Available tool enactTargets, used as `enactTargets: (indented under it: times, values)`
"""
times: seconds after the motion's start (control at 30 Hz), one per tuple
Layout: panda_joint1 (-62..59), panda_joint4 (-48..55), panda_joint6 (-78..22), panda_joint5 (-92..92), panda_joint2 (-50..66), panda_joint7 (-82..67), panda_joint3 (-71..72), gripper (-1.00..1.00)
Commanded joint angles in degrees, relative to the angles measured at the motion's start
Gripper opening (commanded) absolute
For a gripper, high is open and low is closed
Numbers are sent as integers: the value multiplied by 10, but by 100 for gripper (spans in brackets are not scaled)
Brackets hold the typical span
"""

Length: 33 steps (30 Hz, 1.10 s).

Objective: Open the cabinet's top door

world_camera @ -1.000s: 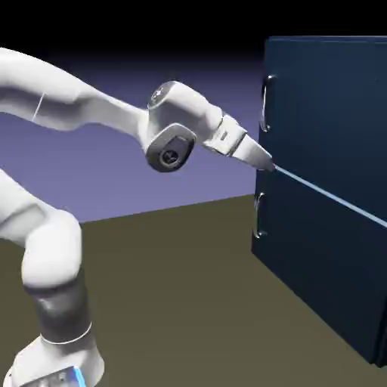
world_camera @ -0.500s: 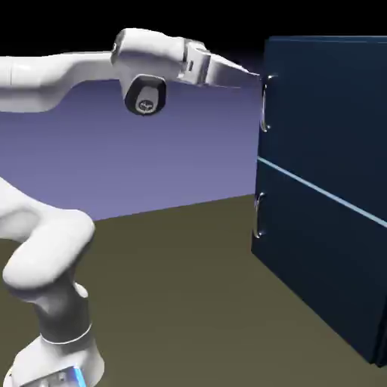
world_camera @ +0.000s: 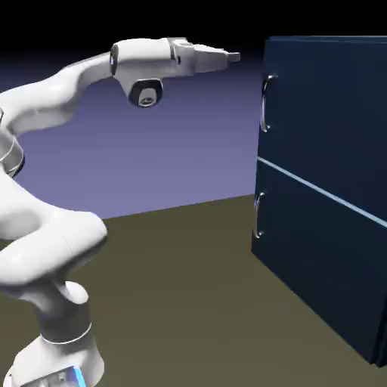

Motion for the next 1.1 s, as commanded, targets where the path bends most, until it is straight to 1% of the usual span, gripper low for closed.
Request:
enactTargets:
  times: [0.0, 0.33, 0.37, 0.5, 0.53, 0.57, 0.6, 0.8, 1.07]
  values:
    - [-15, 10, -1, 25, -9, -10, 15, 0]
    - [-163, 101, -14, 266, -98, -102, 163, 0]
    - [-163, 101, -14, 266, -98, -102, 163, 0]
    - [-248, 182, -19, 272, -98, -89, 182, 0]
    - [-253, 187, -19, 272, -98, -88, 183, 0]
    - [-253, 187, -19, 272, -98, -88, 183, -100]
    - [-253, 187, -19, 272, -98, -88, 183, -100]
    - [-161, 62, -118, 371, -134, -185, 125, -100]
    - [-35, -104, -243, 418, -156, -277, 56, -100]
